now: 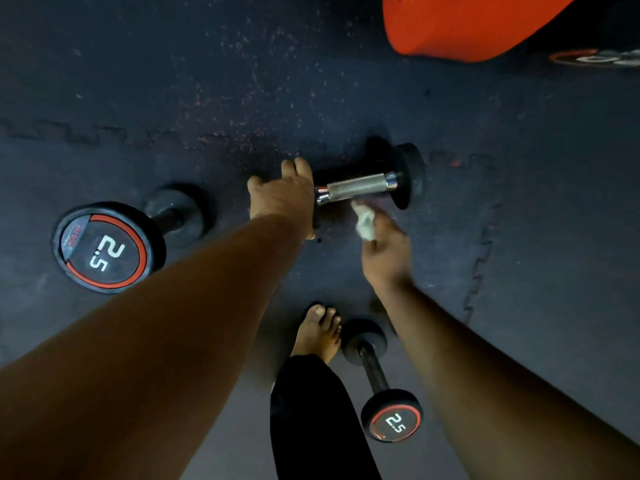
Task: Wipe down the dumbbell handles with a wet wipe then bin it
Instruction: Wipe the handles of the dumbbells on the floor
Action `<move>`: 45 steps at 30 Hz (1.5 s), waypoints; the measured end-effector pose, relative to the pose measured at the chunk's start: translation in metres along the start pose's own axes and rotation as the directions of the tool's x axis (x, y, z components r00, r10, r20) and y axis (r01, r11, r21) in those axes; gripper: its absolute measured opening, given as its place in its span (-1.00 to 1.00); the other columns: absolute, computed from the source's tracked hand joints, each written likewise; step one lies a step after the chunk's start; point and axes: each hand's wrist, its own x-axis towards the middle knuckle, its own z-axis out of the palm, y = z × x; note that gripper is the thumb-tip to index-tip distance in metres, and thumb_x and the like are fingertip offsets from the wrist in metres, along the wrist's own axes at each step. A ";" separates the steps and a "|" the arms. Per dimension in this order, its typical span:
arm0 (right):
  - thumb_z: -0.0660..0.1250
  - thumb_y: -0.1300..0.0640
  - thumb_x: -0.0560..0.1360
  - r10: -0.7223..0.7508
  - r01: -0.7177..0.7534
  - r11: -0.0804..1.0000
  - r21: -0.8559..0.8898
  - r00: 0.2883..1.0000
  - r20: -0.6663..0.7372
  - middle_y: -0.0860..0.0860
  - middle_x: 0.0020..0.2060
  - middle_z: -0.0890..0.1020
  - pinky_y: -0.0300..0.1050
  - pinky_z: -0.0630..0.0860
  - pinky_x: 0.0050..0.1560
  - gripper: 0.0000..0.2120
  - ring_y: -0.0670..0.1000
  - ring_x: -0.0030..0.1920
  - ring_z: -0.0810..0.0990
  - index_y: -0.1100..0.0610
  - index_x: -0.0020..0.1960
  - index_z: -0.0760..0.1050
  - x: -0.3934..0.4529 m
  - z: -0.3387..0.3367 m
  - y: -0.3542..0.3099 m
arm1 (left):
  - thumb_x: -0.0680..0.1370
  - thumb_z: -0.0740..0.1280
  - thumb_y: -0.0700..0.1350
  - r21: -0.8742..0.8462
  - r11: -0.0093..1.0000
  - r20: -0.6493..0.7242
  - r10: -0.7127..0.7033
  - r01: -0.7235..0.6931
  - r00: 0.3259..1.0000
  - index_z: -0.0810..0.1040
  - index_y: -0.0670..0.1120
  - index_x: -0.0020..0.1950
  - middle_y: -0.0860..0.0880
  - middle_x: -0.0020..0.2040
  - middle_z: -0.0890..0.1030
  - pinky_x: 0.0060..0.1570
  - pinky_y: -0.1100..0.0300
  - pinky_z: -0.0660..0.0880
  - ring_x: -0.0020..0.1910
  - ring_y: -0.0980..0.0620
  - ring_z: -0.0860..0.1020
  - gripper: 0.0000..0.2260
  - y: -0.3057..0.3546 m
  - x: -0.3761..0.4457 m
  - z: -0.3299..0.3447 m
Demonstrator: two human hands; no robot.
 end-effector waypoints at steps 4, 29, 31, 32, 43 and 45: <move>0.28 0.21 0.58 0.706 -0.506 0.290 0.812 0.686 0.175 0.07 -0.03 0.62 0.27 0.52 0.26 -0.83 0.13 0.01 0.58 0.15 0.17 0.51 0.020 0.022 -0.046 | 0.31 0.65 0.16 -0.006 1.000 -0.017 -0.009 0.008 1.000 -0.03 -0.21 0.62 -0.14 0.50 0.30 0.35 -0.23 0.35 0.24 -0.20 0.60 0.17 0.001 -0.002 0.003; 0.43 0.13 0.55 0.705 -0.497 0.001 0.868 0.616 0.352 0.13 -0.02 0.69 0.05 0.64 0.06 -0.79 0.08 -0.05 0.69 0.18 0.14 0.55 0.056 0.019 -0.076 | 0.36 0.63 0.07 -0.015 1.000 -0.096 -0.022 0.020 0.995 -0.03 -0.20 0.62 -0.15 0.51 0.29 0.31 -0.23 0.38 0.19 -0.20 0.63 0.09 0.006 -0.008 0.015; 0.44 0.16 0.54 0.676 -0.512 0.033 0.858 0.644 0.358 0.13 0.00 0.69 0.02 0.66 0.02 -0.67 0.09 -0.02 0.69 0.24 0.25 0.53 0.053 0.014 -0.072 | 0.37 0.63 0.05 -0.011 0.999 -0.104 -0.032 0.031 0.994 -0.04 -0.20 0.62 -0.15 0.53 0.28 0.31 -0.22 0.38 0.20 -0.20 0.62 0.09 0.004 -0.009 0.016; 0.48 0.16 0.51 0.691 -0.519 0.065 0.852 0.639 0.337 0.11 -0.05 0.69 -0.05 0.67 -0.07 -0.66 0.07 -0.07 0.69 0.26 0.22 0.54 0.058 0.009 -0.071 | 0.37 0.63 0.04 -0.015 0.999 -0.105 -0.032 0.031 0.994 -0.03 -0.20 0.62 -0.15 0.53 0.28 0.31 -0.22 0.38 0.20 -0.20 0.62 0.08 0.004 -0.009 0.016; 0.39 0.10 0.58 0.614 -0.644 0.291 0.708 0.693 0.378 0.07 -0.05 0.71 0.08 0.64 0.11 -0.90 0.06 -0.02 0.71 0.10 0.06 0.54 0.034 0.026 -0.081 | 0.40 0.60 0.08 -0.004 1.000 -0.116 -0.022 0.021 0.993 -0.03 -0.21 0.62 -0.16 0.55 0.25 0.28 -0.20 0.40 0.19 -0.20 0.62 0.06 0.004 -0.008 0.019; 0.33 0.15 0.62 0.551 -0.668 0.482 0.567 0.734 0.397 0.01 -0.09 0.68 0.12 0.61 0.16 -0.95 0.04 0.00 0.67 0.05 -0.02 0.53 0.028 0.016 -0.075 | 0.41 0.60 0.06 -0.009 1.000 -0.116 -0.022 0.021 0.993 -0.02 -0.21 0.62 -0.16 0.54 0.27 0.27 -0.18 0.39 0.18 -0.20 0.63 0.05 0.004 -0.007 0.017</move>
